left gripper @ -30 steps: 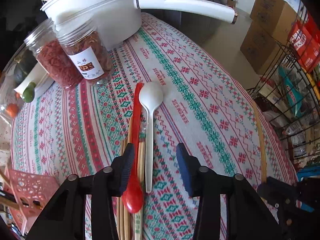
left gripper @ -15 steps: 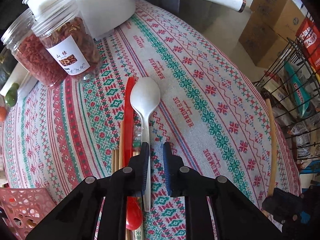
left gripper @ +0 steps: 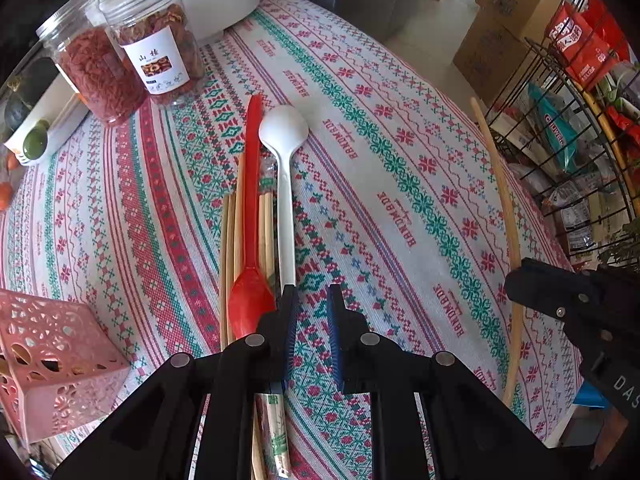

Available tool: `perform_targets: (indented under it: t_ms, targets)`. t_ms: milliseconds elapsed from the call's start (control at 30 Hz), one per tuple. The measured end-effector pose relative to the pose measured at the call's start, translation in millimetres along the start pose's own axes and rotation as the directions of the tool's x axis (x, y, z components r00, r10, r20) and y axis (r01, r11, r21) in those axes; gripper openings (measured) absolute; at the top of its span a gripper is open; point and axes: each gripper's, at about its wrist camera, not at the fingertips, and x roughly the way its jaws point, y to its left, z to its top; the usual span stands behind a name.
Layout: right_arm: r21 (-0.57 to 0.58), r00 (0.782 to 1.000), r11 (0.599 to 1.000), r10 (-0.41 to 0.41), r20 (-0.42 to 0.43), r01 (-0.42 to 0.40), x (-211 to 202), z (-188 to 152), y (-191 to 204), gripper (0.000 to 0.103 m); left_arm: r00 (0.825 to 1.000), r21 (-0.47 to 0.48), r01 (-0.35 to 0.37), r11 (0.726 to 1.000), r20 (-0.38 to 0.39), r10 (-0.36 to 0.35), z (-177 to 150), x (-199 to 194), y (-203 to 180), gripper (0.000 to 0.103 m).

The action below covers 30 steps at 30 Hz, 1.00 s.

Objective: Organize utensils
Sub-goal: 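Grasp the white plastic spoon with the left tool while the right tool holds its chopstick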

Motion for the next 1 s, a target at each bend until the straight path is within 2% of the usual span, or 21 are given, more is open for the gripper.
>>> perform_targets:
  t_ms: [300,533,667,767,967,1000]
  targets:
    - [-0.002,1.0,1.0,0.007,-0.003,-0.007,0,-1,3,0.007,1.0,-0.057,-0.012,0.998,-0.004,0.012,-16,-2,12,0.016]
    - [-0.002,1.0,1.0,0.006,-0.01,-0.006,2,-1,4,0.007,1.0,-0.075,-0.015,0.997,0.001,0.016,-8,-3,20,0.016]
    - [-0.002,1.0,1.0,0.006,-0.01,-0.006,2,-1,4,0.007,0.999,-0.078,-0.036,0.996,-0.022,0.035,-6,1,23,0.016]
    - [-0.002,1.0,1.0,0.004,-0.011,-0.004,3,-1,5,0.007,0.999,-0.084,-0.026,0.996,-0.026,0.024,-8,2,26,0.016]
    - [-0.004,1.0,1.0,0.003,-0.016,-0.003,5,0,6,0.007,0.998,-0.008,-0.064,0.998,0.005,0.064,-8,7,12,0.014]
    - [-0.005,1.0,1.0,0.003,-0.016,-0.003,5,0,6,0.007,0.998,-0.005,-0.062,0.998,0.008,0.062,-8,8,11,0.009]
